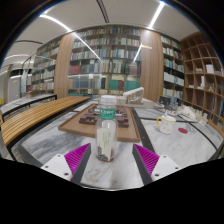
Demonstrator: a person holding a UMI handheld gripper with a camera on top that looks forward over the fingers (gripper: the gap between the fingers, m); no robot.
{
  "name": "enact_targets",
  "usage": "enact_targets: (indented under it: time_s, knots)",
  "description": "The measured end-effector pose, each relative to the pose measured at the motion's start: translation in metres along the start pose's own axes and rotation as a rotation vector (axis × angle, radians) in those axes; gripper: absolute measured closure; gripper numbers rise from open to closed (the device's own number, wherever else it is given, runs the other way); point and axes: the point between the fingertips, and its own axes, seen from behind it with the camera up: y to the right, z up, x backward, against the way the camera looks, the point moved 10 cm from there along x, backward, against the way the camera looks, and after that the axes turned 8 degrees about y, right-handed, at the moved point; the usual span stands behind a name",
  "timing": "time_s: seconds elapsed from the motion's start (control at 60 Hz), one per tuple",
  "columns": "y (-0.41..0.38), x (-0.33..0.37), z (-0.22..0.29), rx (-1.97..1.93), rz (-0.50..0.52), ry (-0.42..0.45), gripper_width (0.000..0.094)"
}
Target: Pour water
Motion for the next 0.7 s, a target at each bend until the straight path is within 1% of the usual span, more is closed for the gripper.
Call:
enact_targets:
  time_s: [0.117, 0.183, 0.233, 0.283, 0.333, 0.45, 0.467, 0.5, 0.55, 0.617, 0.7]
  knots:
    - [-0.015, -0.047, 0.001, 0.043, -0.004, 0.047, 0.0087]
    - [-0.021, -0.067, -0.001, 0.056, -0.023, 0.063, 0.0114]
    - [-0.024, -0.079, -0.003, 0.061, -0.030, 0.074, 0.0168]
    - [-0.024, -0.089, -0.007, 0.063, -0.037, 0.080, 0.0250]
    - [-0.019, -0.092, -0.005, 0.068, -0.061, 0.092, 0.0374]
    - [-0.021, -0.095, -0.006, 0.018, -0.039, 0.103, 0.0454]
    - [-0.021, -0.095, -0.006, 0.014, -0.036, 0.105, 0.0486]
    - [-0.019, -0.095, -0.006, 0.006, -0.025, 0.107, 0.0513]
    - [-0.021, -0.093, -0.006, 0.001, 0.003, 0.105, 0.0533]
    - [-0.030, -0.090, -0.001, -0.009, 0.034, 0.109, 0.0534]
    - [-0.023, -0.080, 0.018, -0.056, 0.074, 0.142, 0.0532]
